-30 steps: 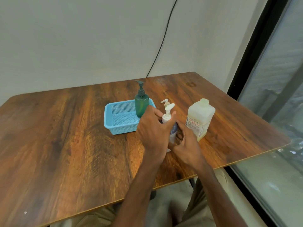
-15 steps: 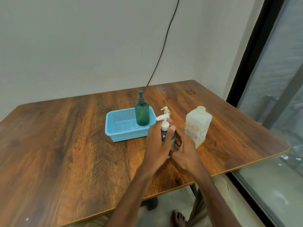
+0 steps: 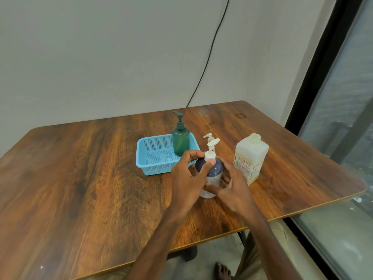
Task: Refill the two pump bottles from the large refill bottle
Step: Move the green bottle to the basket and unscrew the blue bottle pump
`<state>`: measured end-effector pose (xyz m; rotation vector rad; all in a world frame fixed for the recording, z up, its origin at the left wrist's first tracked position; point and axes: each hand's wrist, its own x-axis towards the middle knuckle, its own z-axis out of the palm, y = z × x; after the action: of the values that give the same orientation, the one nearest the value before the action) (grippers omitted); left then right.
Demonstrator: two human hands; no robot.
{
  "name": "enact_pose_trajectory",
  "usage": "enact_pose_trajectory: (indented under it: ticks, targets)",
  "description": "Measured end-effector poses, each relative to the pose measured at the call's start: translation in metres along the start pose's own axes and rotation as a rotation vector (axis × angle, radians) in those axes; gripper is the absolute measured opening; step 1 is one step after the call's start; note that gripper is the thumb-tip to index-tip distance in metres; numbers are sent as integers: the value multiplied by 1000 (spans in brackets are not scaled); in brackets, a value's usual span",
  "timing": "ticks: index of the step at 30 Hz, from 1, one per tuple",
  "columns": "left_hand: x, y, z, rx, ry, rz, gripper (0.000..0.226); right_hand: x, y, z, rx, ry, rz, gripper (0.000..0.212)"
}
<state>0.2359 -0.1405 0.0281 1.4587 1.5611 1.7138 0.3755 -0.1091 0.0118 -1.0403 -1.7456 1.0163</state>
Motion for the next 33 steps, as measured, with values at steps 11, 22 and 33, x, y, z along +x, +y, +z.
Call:
enact_pose_trajectory:
  ticks: [11, 22, 33]
  targets:
    - [24, -5, 26, 162, -178, 34, 40, -2, -2, -1, 23, -6, -14, 77]
    - [7, 2, -16, -12, -143, 25, 32, -1, 2, 0, 4, -1, 16, 81]
    - [35, 32, -25, 21, 9, 113, 29, 0, 4, -1, 15, -5, 21, 81]
